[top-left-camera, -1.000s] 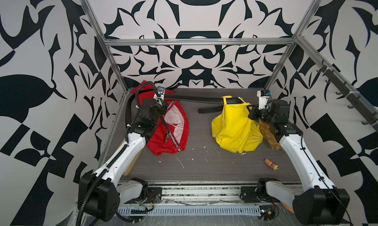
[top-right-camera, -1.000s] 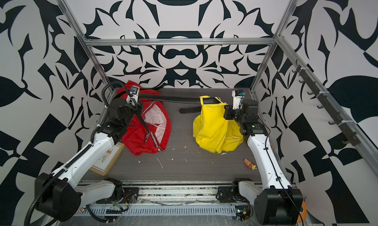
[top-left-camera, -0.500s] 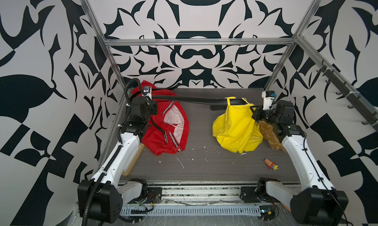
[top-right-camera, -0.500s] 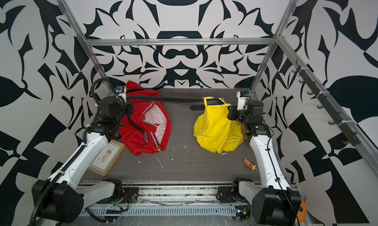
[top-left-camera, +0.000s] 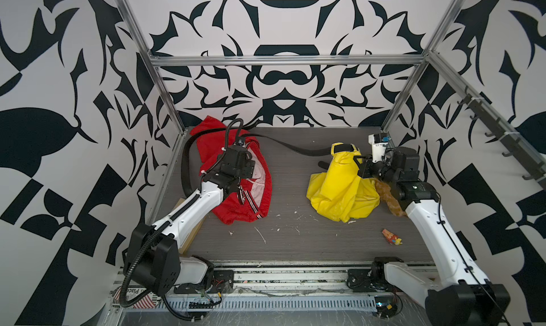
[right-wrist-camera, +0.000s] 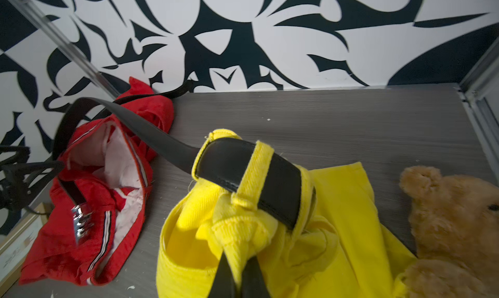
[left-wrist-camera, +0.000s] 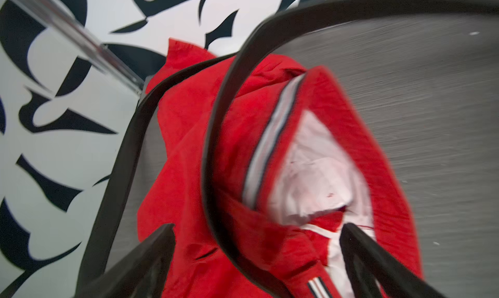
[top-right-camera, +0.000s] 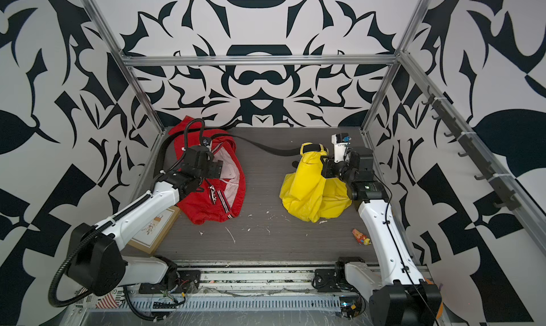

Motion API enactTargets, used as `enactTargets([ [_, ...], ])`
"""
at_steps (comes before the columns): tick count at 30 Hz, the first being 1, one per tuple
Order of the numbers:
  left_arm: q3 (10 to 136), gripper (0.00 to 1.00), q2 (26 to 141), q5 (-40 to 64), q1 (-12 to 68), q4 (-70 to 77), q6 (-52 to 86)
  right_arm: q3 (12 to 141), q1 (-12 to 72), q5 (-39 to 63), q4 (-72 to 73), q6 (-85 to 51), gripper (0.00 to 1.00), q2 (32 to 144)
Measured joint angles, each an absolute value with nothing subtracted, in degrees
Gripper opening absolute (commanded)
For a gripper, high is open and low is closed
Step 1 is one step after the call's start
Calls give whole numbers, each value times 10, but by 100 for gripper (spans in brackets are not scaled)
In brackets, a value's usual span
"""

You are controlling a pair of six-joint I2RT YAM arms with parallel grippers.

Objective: Remove the belt from the trousers

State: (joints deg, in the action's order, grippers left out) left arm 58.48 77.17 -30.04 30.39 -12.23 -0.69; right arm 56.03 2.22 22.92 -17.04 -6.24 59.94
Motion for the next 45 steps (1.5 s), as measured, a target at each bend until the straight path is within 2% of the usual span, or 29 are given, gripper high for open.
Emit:
enactTargets([
  [3, 620, 99, 779, -310, 378, -97, -56, 571, 49, 238, -180, -50, 0, 600],
  [8, 686, 99, 845, -248, 461, -9, -146, 578, 65, 243, -193, -43, 0, 595],
  [14, 693, 99, 938, -156, 492, 69, -206, 585, 71, 249, -200, -44, 0, 579],
  [21, 730, 99, 1040, -146, 492, 136, -243, 597, 79, 259, -200, -47, 0, 571],
  [22, 740, 96, 1054, -152, 492, 146, -246, 597, 80, 259, -200, -48, 0, 570],
  [23, 753, 90, 1069, -157, 491, 157, -251, 597, 81, 260, -201, -48, 0, 570],
  [24, 762, 78, 1079, -160, 491, 166, -252, 597, 82, 260, -201, -49, 0, 569],
  [26, 780, 37, 1098, -166, 488, 188, -261, 597, 83, 259, -203, -51, 0, 568],
  [28, 790, 9, 1106, -169, 486, 210, -267, 597, 84, 258, -205, -53, 0, 564],
  [29, 791, 0, 1107, -172, 485, 221, -270, 597, 84, 255, -207, -53, 0, 561],
  [33, 783, 0, 1101, -182, 481, 262, -276, 596, 86, 232, -210, -53, 0, 551],
  [39, 724, 0, 1010, -173, 449, 270, -277, 596, 87, 181, -215, -39, 0, 563],
  [45, 703, 0, 908, -87, 398, 245, -263, 607, 63, 229, -152, -36, 0, 611],
])
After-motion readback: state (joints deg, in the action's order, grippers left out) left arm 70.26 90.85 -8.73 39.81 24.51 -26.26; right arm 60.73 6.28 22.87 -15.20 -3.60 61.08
